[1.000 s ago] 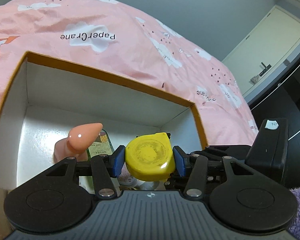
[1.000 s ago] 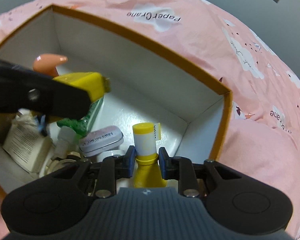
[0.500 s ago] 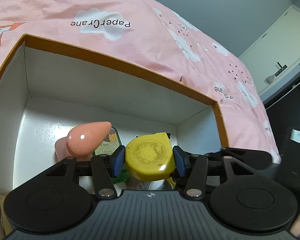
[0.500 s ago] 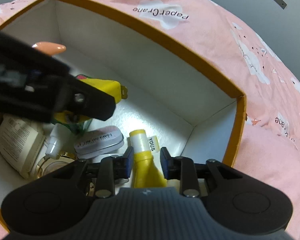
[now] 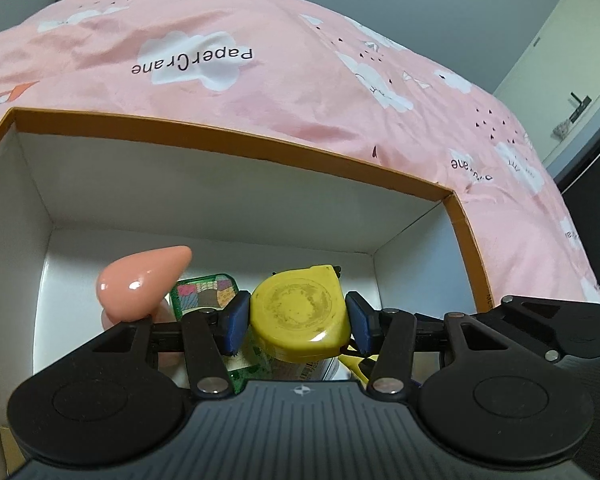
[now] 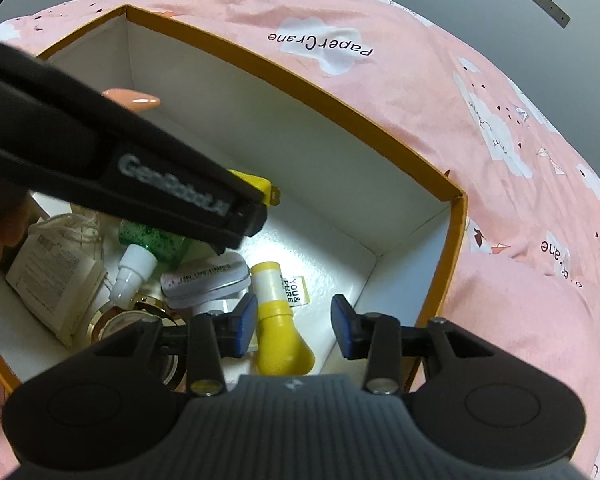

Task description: Organize rigid objects

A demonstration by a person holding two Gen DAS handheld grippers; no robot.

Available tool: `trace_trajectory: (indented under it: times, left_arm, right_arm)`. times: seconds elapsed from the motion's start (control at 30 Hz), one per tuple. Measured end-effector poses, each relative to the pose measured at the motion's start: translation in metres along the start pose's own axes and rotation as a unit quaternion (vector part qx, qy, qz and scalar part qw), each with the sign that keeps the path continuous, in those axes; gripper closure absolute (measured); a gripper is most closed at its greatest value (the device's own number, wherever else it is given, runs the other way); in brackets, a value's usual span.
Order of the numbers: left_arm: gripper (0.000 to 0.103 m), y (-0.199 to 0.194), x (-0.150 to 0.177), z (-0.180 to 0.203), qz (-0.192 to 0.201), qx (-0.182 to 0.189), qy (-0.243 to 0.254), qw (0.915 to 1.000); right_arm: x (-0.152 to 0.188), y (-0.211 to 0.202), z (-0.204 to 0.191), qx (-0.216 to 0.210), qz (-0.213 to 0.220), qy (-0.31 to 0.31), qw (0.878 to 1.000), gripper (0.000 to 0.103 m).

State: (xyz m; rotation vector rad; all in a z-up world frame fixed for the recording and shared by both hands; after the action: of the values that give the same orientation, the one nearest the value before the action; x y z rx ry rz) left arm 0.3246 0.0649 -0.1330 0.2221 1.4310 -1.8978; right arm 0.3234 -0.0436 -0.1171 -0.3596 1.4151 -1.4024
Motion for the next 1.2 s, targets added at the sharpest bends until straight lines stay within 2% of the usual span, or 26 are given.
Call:
trace_trajectory:
  times: [0.3, 0.47, 0.6, 0.93, 1.1, 1.2]
  left_arm:
    - [0.045, 0.003, 0.0, 0.0, -0.002, -0.019, 0.019, 0.9996]
    - [0.037, -0.001, -0.003, 0.003, 0.006, -0.021, 0.029, 0.9993]
    - [0.036, -0.007, -0.005, 0.003, 0.015, -0.021, 0.028, 0.9993]
    - [0.033, -0.044, -0.02, 0.018, 0.079, -0.013, 0.042, 0.9959]
    - [0.03, -0.068, -0.025, 0.021, 0.116, -0.024, 0.052, 0.9916]
    - [0.025, -0.088, -0.026, 0.021, 0.145, -0.026, 0.05, 0.9879]
  right_arm:
    - [0.002, -0.003, 0.004, 0.0, -0.001, 0.008, 1.0, 0.059]
    - [0.002, -0.006, 0.003, -0.002, 0.0, 0.009, 1.0, 0.057]
    - [-0.001, 0.0, 0.004, -0.002, 0.0, 0.009, 1.0, 0.056]
    - [-0.005, -0.017, 0.006, 0.003, 0.018, 0.022, 1.0, 0.044]
    - [-0.004, -0.035, 0.008, 0.008, 0.038, 0.034, 0.999, 0.035]
    - [-0.004, -0.049, 0.007, 0.012, 0.051, 0.041, 0.998, 0.033]
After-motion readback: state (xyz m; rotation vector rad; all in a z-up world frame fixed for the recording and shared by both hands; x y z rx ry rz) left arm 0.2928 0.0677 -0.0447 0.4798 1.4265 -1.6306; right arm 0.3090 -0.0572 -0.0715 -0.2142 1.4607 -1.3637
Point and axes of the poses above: each gripper's, at about its wrist camera, not at the fingertips, and y roughly the way its jaws point, z to its right, x to its underside, the point moved 10 cm from there along y, roughly the way its jaws point, and after that the axes turned 2 degrees about -y, right-handed, at the moved point
